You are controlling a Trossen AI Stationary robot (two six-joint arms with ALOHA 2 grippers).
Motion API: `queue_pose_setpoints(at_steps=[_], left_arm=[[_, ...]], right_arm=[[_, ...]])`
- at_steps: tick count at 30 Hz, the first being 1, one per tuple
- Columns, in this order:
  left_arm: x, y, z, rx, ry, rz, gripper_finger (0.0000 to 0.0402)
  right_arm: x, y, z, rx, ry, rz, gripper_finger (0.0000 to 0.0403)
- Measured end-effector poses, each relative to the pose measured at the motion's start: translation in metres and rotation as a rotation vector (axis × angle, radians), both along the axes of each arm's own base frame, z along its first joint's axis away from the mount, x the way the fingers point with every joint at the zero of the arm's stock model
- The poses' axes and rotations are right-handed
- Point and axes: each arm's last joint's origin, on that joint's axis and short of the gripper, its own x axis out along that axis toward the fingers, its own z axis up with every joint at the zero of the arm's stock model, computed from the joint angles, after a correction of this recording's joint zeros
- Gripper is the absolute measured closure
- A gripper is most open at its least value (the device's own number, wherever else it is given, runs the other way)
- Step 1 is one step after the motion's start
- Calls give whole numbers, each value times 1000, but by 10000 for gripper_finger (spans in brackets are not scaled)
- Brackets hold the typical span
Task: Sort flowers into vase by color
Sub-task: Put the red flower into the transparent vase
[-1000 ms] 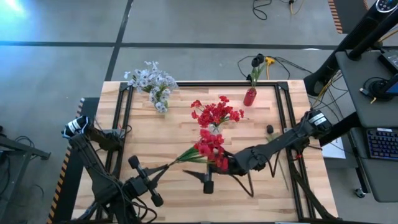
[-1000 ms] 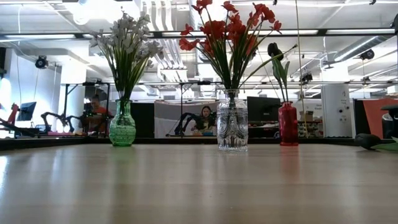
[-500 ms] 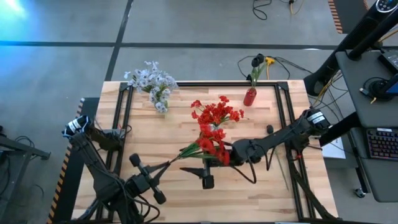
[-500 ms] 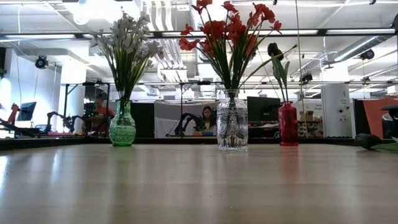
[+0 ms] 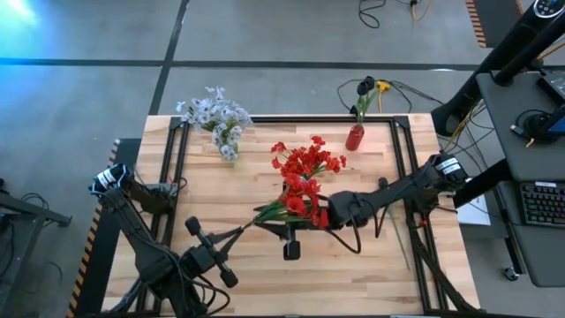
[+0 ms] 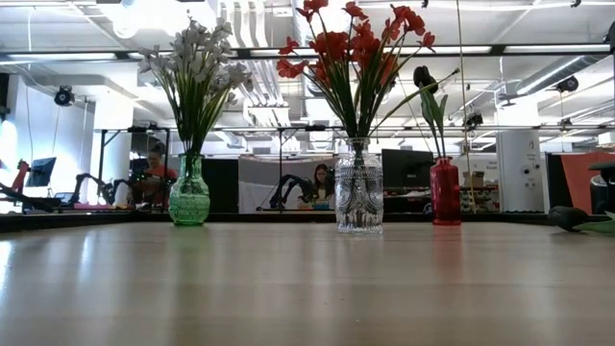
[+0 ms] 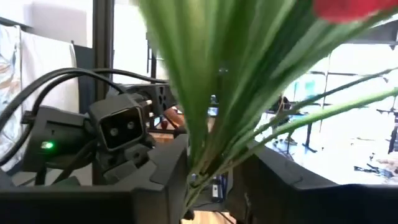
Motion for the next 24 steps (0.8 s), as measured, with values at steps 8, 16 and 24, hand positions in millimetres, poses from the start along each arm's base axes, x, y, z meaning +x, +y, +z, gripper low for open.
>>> queue_pose_setpoints(at_steps=[8,16,24], left_arm=[[0,0,0,-9,-7,1,379],[-2,3,-2,30,51,-7,234],[-5,7,-5,59,131,-18,137]], right_arm=[[1,-3,0,-10,3,-6,351],[-2,-4,1,-27,54,-10,384],[-36,-20,25,7,318,-151,381]])
